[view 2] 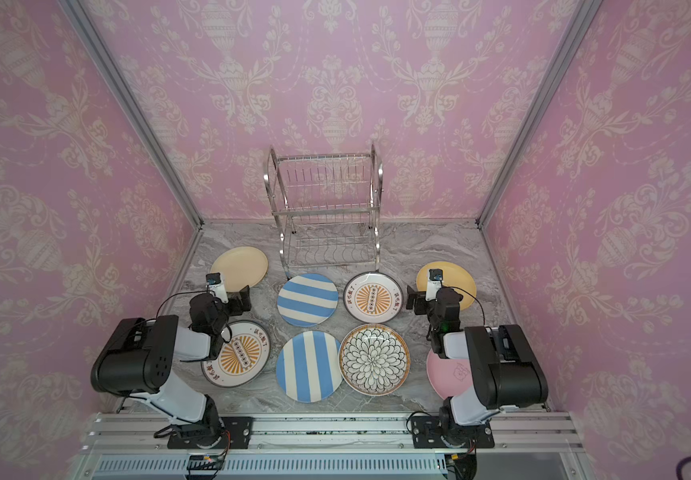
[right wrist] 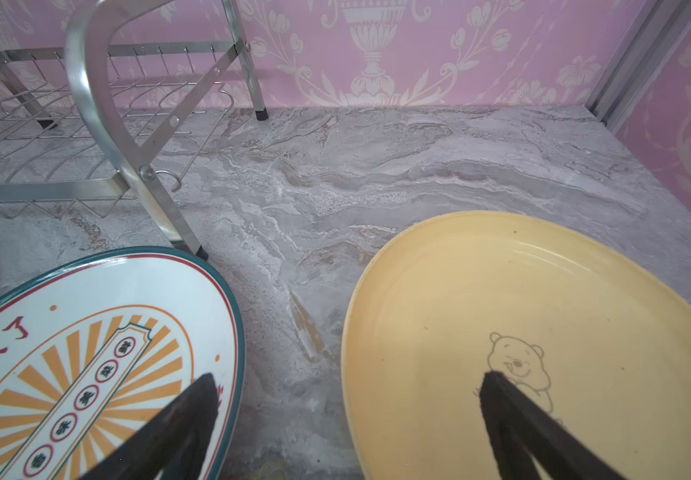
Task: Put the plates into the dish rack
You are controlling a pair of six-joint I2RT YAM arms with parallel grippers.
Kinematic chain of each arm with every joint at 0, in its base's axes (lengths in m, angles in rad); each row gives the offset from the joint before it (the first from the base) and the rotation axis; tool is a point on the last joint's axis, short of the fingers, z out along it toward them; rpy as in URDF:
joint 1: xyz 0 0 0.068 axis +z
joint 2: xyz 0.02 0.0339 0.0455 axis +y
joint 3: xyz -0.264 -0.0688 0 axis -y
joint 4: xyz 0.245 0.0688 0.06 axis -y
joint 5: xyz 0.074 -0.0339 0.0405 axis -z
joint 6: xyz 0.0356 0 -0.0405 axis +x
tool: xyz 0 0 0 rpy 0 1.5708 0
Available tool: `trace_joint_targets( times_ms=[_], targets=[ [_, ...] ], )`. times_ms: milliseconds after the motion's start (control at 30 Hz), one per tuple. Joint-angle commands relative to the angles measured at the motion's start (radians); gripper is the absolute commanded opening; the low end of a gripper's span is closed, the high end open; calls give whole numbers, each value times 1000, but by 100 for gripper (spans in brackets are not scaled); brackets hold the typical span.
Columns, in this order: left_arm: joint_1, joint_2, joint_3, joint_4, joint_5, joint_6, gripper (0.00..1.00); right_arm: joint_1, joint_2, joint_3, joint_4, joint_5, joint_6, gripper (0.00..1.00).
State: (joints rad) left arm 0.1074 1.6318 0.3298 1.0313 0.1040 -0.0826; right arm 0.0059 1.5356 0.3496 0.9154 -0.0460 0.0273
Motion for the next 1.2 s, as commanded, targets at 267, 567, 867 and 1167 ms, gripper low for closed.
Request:
trace_joint_targets(
  times_ms=[267, 567, 867, 1167],
  targets=[
    [-6, 11, 15, 11, 25, 29, 99, -7, 9, 18, 19, -8, 15, 100],
    [-6, 11, 16, 9, 26, 29, 99, -7, 8, 19, 16, -9, 15, 100],
    [-6, 11, 18, 7, 25, 28, 99, -7, 8, 19, 16, -8, 15, 100],
    [-6, -3, 10, 15, 5, 20, 99, -9, -55, 30, -60, 22, 30, 100]
  ],
)
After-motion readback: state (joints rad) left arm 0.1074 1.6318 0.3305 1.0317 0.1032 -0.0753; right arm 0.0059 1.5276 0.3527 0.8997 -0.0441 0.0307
